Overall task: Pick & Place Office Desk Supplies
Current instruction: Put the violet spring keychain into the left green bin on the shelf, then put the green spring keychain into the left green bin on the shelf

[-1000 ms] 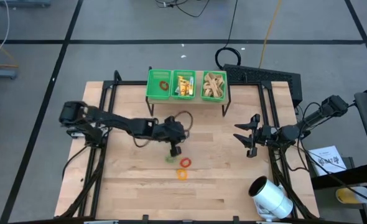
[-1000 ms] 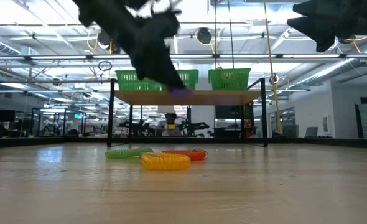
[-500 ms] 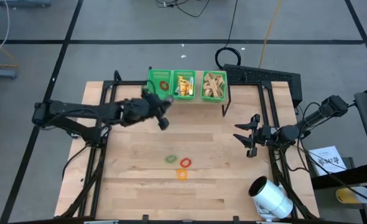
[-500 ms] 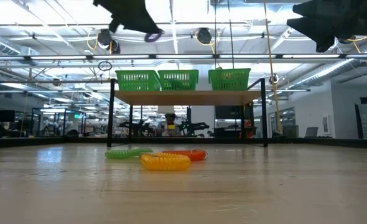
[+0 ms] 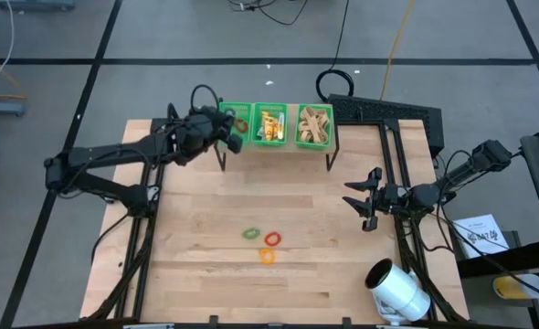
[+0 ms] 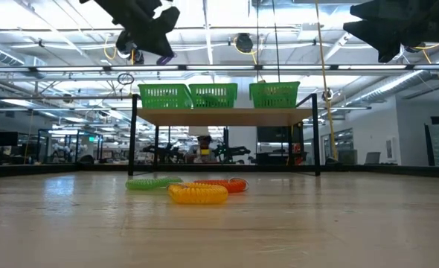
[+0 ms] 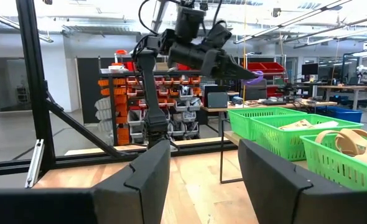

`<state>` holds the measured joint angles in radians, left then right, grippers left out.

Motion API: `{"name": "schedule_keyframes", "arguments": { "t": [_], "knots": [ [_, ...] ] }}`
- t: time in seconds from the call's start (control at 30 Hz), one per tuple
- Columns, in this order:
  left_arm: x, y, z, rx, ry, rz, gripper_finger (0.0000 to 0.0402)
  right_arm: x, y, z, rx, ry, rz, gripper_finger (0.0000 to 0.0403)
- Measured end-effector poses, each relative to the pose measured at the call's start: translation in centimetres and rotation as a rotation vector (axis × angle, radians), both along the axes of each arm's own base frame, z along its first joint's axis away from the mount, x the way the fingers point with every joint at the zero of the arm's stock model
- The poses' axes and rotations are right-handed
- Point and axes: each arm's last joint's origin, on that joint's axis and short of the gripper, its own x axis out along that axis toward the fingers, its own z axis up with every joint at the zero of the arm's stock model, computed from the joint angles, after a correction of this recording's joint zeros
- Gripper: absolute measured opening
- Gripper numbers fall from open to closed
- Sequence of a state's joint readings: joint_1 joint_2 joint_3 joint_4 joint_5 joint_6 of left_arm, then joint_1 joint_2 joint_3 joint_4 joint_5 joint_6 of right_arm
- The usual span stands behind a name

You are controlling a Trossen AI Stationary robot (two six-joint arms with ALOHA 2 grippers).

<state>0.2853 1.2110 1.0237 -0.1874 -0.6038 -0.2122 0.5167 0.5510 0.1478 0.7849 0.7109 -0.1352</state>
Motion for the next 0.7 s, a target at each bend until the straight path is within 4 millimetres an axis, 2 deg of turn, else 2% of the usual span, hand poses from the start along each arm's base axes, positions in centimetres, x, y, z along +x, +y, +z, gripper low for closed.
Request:
{"name": "schedule_keyframes", "arguments": {
  "t": [0.3,0.7],
  "knots": [
    [-0.47,1.20,0.01,-0.021,-0.030,0.059,0.0055,0.00,0.00,0.00,-0.004,0.001,-0.001,0.0183],
    [-0.45,1.15,-0.03,-0.016,-0.017,0.052,0.0172,0.00,0.00,0.00,-0.004,0.001,-0.001,0.0183]
  ]
}}
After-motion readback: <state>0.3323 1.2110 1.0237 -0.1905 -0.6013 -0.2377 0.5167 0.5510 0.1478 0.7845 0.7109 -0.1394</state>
